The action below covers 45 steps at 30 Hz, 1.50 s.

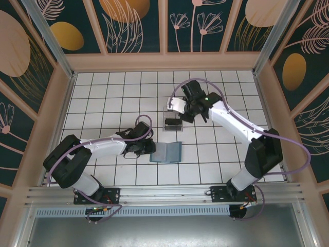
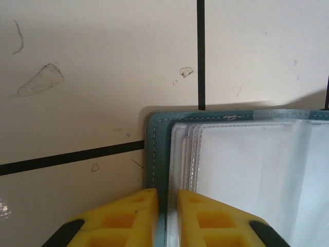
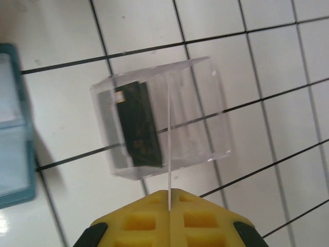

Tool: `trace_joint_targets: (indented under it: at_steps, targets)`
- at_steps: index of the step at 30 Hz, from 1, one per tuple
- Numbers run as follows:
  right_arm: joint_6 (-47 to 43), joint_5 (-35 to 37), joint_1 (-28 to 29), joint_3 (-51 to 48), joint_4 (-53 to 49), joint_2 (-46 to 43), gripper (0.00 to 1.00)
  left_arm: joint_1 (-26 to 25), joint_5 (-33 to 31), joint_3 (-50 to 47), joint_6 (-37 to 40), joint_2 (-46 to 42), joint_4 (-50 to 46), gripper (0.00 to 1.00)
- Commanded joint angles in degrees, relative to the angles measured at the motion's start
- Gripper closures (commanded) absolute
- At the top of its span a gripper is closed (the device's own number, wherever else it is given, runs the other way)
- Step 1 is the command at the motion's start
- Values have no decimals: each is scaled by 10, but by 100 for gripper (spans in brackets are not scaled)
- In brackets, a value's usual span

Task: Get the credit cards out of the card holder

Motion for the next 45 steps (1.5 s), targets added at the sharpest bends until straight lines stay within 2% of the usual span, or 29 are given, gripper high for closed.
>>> trace_joint_targets:
  at_steps: [1,14,32,38,45]
  targets:
    - [-76,-10,-10,57,-58,44,100,-1,8,-1,12,14,-65,81]
    - [-109,4,-27,258,-176,230,100,0,7,-1,11,10,-70,81]
    - [-105,28,-25,331,-205,332,100,0,7,-17,-1,0,-57,81]
    - [-92,43,-17,341,-187,325,73,0,5,-18,-3,-5,-61,81]
    - [-83,120,-16,291,-81,287,66,-1,0,-18,-7,-13,-65,81]
